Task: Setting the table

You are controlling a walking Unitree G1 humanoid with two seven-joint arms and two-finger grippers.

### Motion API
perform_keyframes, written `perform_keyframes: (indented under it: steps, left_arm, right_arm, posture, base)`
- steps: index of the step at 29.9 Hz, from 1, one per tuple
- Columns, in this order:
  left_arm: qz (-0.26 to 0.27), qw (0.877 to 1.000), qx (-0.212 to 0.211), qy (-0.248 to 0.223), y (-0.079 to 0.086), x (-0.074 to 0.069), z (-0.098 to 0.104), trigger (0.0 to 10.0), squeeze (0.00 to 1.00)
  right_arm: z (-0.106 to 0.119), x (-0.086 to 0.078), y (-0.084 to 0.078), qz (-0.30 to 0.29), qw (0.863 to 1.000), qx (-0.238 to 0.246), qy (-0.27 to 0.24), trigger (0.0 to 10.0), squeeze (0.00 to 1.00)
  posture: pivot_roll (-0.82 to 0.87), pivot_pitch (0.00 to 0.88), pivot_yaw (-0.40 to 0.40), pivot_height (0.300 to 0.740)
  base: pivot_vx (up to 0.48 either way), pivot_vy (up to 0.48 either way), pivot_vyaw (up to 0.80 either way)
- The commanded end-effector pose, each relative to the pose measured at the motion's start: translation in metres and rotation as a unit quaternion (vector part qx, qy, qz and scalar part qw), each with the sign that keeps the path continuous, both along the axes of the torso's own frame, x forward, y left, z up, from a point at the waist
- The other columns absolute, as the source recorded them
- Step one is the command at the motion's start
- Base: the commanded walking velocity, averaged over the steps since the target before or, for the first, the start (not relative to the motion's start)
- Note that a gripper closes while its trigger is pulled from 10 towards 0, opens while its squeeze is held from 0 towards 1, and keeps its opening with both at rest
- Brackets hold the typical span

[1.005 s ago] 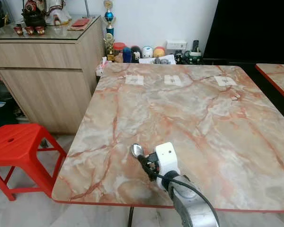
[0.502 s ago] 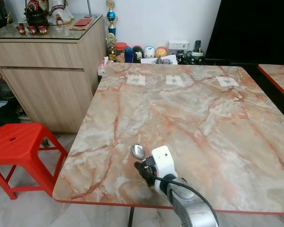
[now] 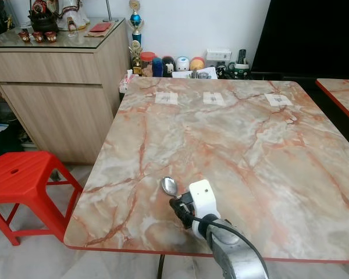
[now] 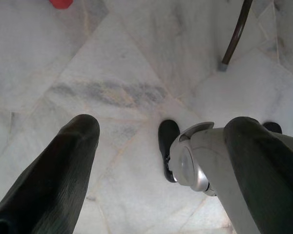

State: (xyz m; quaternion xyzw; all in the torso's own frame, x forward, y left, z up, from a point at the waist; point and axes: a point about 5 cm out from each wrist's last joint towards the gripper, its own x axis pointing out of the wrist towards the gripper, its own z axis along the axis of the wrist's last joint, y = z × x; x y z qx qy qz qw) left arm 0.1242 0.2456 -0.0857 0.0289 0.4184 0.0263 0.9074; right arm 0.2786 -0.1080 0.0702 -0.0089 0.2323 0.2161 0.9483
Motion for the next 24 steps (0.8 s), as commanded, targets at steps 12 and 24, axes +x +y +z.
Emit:
perform_keyframes:
  steps: [12, 24]
  left_arm:
    - [0.000, 1.000, 0.001, 0.013, 0.001, -0.004, -0.002, 10.0, 0.00]
    - [0.001, 1.000, 0.001, 0.013, 0.001, -0.005, -0.002, 10.0, 0.00]
  right_arm:
    - [-0.008, 0.010, 0.001, -0.007, 1.000, -0.005, -0.004, 10.0, 0.00]
    - [-0.021, 0.007, 0.003, 0.023, 0.999, -0.027, 0.017, 10.0, 0.00]
  posture:
    - [0.03, 0.075, -0.023, 0.740]
    - [0.03, 0.085, -0.024, 0.740]
  base:
    - [0.000, 0.000, 0.00]
    - [0.000, 0.000, 0.00]
